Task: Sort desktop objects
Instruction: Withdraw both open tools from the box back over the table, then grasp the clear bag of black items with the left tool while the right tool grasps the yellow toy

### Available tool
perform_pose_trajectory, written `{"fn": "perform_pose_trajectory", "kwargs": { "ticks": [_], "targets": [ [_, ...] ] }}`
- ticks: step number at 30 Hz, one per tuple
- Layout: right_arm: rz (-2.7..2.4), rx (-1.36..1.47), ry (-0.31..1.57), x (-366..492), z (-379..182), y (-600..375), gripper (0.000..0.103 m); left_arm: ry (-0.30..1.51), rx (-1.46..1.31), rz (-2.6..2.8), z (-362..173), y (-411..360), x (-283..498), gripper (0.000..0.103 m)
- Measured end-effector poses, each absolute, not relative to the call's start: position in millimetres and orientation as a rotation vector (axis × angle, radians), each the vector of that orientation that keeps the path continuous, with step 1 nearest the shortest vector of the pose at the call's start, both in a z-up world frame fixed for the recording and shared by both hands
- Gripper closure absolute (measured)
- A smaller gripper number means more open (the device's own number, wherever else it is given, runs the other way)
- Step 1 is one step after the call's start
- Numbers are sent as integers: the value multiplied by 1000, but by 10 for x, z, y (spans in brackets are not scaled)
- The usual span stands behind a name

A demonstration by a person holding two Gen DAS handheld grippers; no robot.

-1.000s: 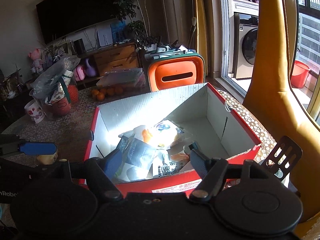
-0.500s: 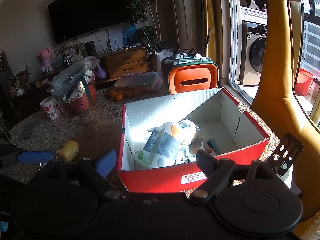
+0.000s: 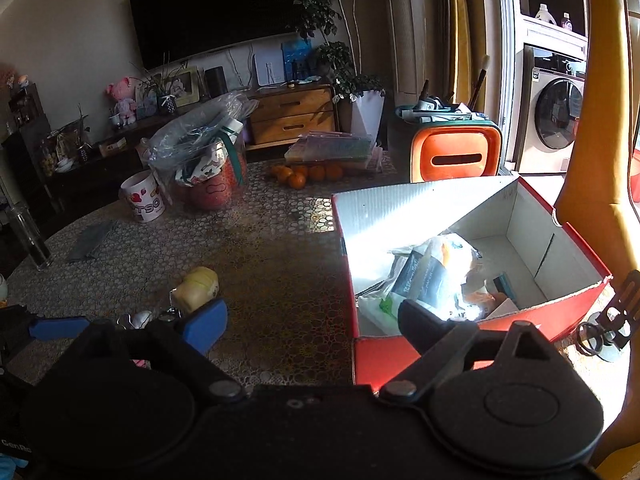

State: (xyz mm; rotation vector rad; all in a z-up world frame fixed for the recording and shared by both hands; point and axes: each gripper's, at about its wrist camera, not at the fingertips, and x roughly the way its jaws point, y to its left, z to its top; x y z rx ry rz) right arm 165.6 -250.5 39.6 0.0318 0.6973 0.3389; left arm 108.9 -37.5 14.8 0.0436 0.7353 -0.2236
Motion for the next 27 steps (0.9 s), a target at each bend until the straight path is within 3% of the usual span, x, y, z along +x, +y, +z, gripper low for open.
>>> {"fn": "perform_pose_trajectory", "kwargs": {
  "ticks": [27],
  "targets": [
    [454,-42,808,2364,-39,-1266,11,798,72,-170,-486,383,1654,4]
  ]
}}
